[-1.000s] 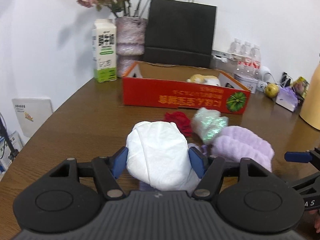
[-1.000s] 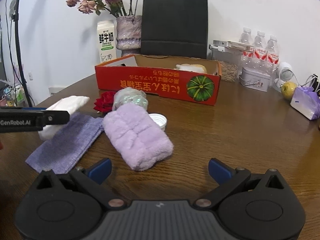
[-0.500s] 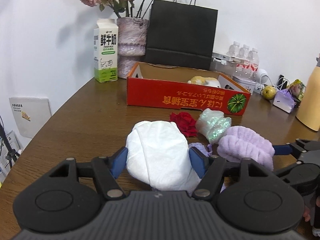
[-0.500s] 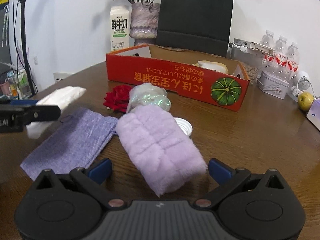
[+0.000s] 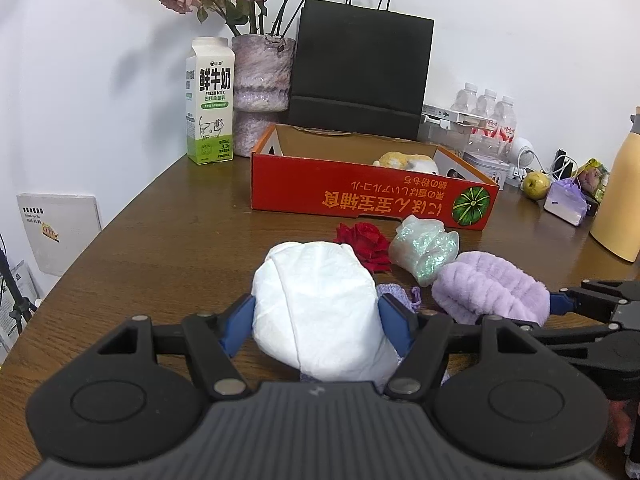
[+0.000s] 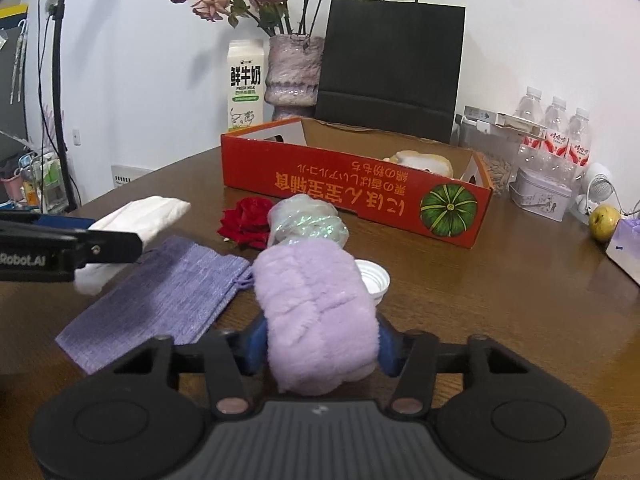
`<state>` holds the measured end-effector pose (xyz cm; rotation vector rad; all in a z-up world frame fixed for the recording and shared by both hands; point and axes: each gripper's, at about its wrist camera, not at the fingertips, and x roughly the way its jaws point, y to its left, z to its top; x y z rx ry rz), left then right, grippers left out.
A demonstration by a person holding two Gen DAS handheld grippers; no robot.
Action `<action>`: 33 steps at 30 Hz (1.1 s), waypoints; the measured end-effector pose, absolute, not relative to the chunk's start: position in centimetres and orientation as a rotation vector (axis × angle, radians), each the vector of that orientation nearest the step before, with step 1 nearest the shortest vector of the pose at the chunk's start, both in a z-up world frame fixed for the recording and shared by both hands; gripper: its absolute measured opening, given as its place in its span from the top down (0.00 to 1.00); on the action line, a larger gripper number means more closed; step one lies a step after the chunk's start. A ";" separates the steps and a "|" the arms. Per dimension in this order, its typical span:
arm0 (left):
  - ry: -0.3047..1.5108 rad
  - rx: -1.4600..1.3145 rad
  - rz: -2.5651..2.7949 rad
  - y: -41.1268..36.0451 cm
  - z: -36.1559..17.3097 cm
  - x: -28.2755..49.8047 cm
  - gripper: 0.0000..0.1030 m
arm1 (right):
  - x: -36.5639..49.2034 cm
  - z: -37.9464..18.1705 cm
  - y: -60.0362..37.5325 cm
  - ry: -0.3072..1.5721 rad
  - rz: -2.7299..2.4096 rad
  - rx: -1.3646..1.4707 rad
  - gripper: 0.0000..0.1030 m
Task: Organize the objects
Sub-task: 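Carry the white cloth in the left gripper while the right carries the headband toward the box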
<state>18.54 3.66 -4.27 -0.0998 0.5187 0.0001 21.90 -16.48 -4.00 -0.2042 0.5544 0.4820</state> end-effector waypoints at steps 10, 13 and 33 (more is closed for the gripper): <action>0.517 -0.109 -0.005 3.7 -4.3 18.4 0.33 | 20.3 -3.4 -18.2 0.506 0.486 -0.154 0.60; 0.514 -0.107 -0.004 3.7 -4.3 18.2 0.33 | 19.9 -3.1 -18.6 0.487 0.488 -0.134 0.60; 0.434 -0.024 0.001 0.2 -0.1 18.6 0.34 | 19.7 -0.4 -19.4 0.408 0.493 -0.085 0.60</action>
